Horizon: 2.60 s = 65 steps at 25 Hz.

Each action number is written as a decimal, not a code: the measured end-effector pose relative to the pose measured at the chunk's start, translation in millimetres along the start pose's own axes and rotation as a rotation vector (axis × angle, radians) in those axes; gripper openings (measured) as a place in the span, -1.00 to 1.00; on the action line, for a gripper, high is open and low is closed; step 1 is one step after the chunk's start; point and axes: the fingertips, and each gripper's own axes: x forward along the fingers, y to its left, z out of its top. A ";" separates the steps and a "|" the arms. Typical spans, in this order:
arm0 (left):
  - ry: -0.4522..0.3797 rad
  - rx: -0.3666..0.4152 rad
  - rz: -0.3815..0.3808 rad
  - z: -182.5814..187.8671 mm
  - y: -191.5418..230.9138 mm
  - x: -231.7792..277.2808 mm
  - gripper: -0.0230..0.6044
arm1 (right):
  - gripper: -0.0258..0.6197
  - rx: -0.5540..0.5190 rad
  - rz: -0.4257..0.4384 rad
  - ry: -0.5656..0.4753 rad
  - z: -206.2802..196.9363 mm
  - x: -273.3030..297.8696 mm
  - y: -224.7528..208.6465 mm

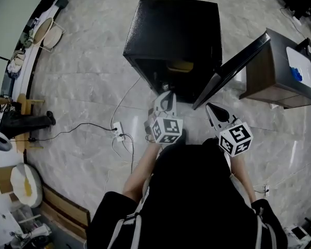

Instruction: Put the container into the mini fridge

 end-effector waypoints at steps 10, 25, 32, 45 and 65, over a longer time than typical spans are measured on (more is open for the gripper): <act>-0.071 -0.216 -0.013 65.7 -57.6 -70.9 -0.80 | -0.86 -0.037 0.119 0.008 10.1 -44.6 -16.1; -0.071 -0.351 0.038 119.3 -221.7 -137.6 -0.80 | -0.86 -0.011 0.260 0.028 -49.3 -188.1 -48.4; -0.063 -0.379 0.095 129.3 -260.1 -175.2 -0.80 | -0.86 0.001 0.351 0.040 -63.2 -225.4 -41.0; -0.137 -0.532 0.154 118.4 -257.1 -249.7 -0.79 | -0.87 -0.149 0.529 -0.055 -39.4 -250.1 28.0; -0.135 -0.567 0.195 80.5 -249.0 -286.4 -0.79 | -0.87 -0.137 0.484 -0.075 -37.7 -258.9 56.8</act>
